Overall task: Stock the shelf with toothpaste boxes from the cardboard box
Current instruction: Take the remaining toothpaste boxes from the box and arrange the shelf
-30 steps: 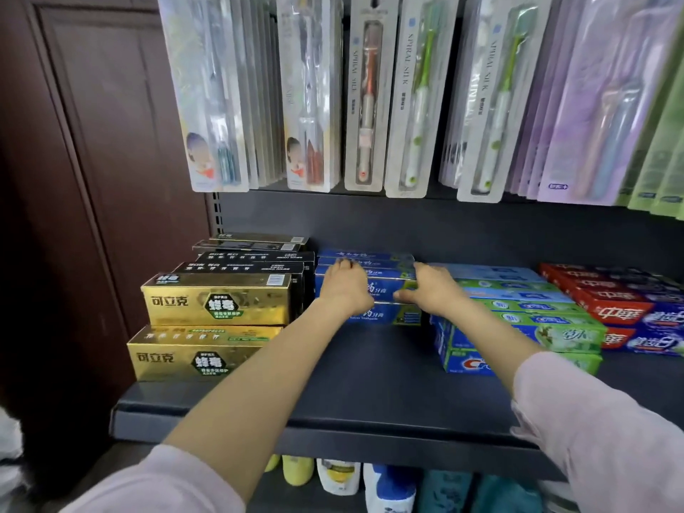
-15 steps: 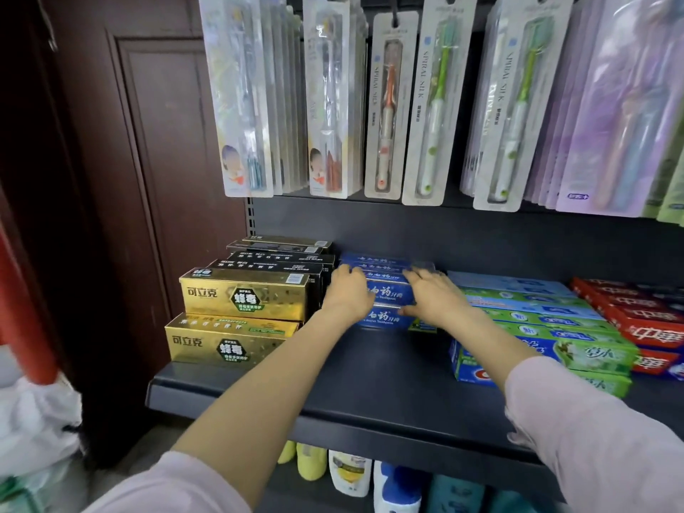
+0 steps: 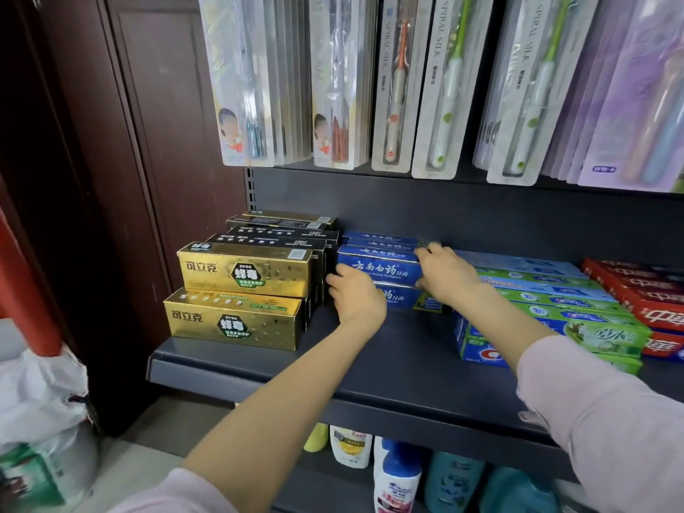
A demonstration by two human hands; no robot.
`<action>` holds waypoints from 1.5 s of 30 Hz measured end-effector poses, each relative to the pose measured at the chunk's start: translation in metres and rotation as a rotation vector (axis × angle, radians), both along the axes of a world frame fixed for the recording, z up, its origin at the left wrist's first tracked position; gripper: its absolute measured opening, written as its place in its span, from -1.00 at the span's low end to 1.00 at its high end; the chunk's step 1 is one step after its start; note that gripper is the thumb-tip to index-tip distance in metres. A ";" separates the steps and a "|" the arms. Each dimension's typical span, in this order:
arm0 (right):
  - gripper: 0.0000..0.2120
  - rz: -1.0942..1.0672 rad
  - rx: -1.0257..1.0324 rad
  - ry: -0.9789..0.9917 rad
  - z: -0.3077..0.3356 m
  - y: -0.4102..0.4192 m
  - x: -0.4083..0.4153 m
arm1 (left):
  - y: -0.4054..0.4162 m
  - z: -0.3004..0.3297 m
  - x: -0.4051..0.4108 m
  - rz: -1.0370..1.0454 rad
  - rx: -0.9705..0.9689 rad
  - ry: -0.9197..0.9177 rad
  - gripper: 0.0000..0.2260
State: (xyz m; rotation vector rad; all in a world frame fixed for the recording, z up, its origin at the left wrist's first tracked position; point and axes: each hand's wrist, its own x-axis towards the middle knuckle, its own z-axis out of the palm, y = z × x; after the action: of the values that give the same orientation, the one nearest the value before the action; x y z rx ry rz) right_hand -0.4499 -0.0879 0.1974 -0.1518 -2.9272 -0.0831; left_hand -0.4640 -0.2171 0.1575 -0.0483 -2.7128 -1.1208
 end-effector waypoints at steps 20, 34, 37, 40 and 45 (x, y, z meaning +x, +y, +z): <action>-0.65 -0.075 -0.017 0.000 0.005 -0.006 0.005 | -0.025 -0.010 -0.011 -0.148 0.556 -0.332 -0.53; -0.51 -0.048 -0.025 -0.016 0.000 0.003 0.004 | -0.025 -0.002 -0.018 -0.228 0.662 -0.387 -0.52; -0.40 -0.028 -0.014 -0.068 0.000 0.001 0.001 | -0.025 -0.001 -0.019 -0.235 0.684 -0.378 -0.53; -0.42 -0.017 -0.027 -0.066 0.001 -0.001 0.003 | -0.024 0.003 -0.017 -0.239 0.767 -0.365 -0.52; -0.45 -0.013 0.005 -0.035 0.001 -0.004 0.006 | -0.022 0.005 -0.022 -0.285 0.955 -0.397 -0.50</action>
State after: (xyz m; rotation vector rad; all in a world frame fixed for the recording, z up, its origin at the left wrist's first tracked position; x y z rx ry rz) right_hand -0.4438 -0.0915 0.1984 -0.1698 -2.9607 -0.0960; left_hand -0.4859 -0.2391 0.1628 -0.0694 -2.1765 -2.6132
